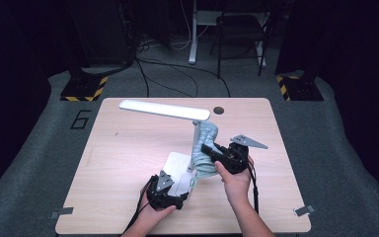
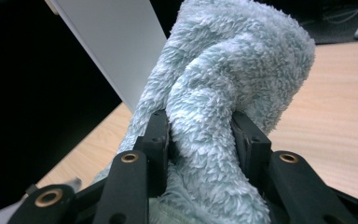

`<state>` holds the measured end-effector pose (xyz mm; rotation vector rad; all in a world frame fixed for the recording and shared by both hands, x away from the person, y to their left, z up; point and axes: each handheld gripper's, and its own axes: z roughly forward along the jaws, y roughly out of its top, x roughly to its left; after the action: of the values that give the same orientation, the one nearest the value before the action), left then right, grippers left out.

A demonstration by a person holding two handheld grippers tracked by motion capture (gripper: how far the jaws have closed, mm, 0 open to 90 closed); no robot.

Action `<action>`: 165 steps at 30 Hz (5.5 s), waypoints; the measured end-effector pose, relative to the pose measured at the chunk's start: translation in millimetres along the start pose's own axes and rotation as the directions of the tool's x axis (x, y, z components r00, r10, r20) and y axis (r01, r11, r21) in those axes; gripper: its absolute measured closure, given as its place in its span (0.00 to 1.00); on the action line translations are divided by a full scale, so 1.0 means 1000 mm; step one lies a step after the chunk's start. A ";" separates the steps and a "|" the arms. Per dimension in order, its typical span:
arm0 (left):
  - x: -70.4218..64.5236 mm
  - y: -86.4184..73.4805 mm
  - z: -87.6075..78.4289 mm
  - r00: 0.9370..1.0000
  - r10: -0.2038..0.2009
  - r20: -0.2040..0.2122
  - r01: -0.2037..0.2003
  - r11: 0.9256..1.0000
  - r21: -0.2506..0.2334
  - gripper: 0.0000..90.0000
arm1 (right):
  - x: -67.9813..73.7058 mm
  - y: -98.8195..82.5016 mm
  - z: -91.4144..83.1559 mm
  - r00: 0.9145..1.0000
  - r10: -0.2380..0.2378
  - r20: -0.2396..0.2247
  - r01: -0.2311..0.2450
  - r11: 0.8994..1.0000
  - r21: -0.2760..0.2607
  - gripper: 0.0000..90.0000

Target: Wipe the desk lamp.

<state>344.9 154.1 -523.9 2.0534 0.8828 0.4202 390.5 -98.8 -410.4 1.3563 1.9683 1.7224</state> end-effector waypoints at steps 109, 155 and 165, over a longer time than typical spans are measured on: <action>-0.006 0.001 -0.001 0.999 -0.003 0.046 0.003 1.000 0.000 0.16 | 0.005 -0.114 0.021 0.955 -0.237 0.180 0.164 0.923 0.347 0.65; -0.003 0.000 0.003 0.998 -0.054 0.013 0.055 0.997 -0.058 0.19 | 0.016 -0.116 0.020 0.961 -0.211 0.178 0.135 0.922 0.363 0.67; -0.001 0.001 0.002 0.999 -0.044 0.022 0.045 0.998 -0.046 0.20 | 0.025 -0.126 0.012 0.953 -0.271 0.133 0.206 0.906 0.369 0.66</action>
<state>345.7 151.7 -524.6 1.9886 0.8960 0.3914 322.0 -60.7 -512.3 1.2503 2.2971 1.1331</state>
